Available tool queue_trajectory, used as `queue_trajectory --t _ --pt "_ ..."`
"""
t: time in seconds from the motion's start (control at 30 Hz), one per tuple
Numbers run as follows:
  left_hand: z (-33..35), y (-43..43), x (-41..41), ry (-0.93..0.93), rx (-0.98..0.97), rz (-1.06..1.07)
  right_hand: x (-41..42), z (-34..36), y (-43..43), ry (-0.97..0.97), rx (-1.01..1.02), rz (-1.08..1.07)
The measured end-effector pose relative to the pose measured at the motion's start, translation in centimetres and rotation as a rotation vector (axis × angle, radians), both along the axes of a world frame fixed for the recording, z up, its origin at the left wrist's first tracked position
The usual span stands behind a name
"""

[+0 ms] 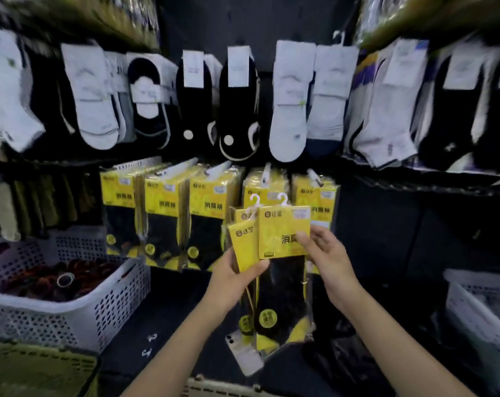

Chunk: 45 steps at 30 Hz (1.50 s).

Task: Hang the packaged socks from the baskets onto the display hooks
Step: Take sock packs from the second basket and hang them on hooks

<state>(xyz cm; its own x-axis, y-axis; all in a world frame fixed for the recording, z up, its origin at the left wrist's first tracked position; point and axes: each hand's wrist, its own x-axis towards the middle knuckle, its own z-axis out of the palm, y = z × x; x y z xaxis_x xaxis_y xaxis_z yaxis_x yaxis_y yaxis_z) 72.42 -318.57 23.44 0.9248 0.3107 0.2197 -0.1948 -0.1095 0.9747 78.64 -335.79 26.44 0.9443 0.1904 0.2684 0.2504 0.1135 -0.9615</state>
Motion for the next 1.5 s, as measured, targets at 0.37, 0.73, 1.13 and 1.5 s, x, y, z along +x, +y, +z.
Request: queue_trajectory --t 0.37,0.73,1.13,1.5 --pt "4.7 -0.2 3.6 -0.054 0.111 0.065 4.4 0.2 -3.9 0.124 0.091 -0.12" --pt "5.6 1.8 7.0 -0.147 0.103 0.126 11.2 1.9 -4.1 -0.01 -0.038 -0.195" --pt "5.5 2.1 8.5 -0.138 0.079 0.131 16.0 0.7 -2.0 0.203 -0.057 -0.499" --pt "4.2 -1.0 9.2 -0.042 -0.114 0.073 8.7 1.6 0.9 0.008 -0.003 -0.091"
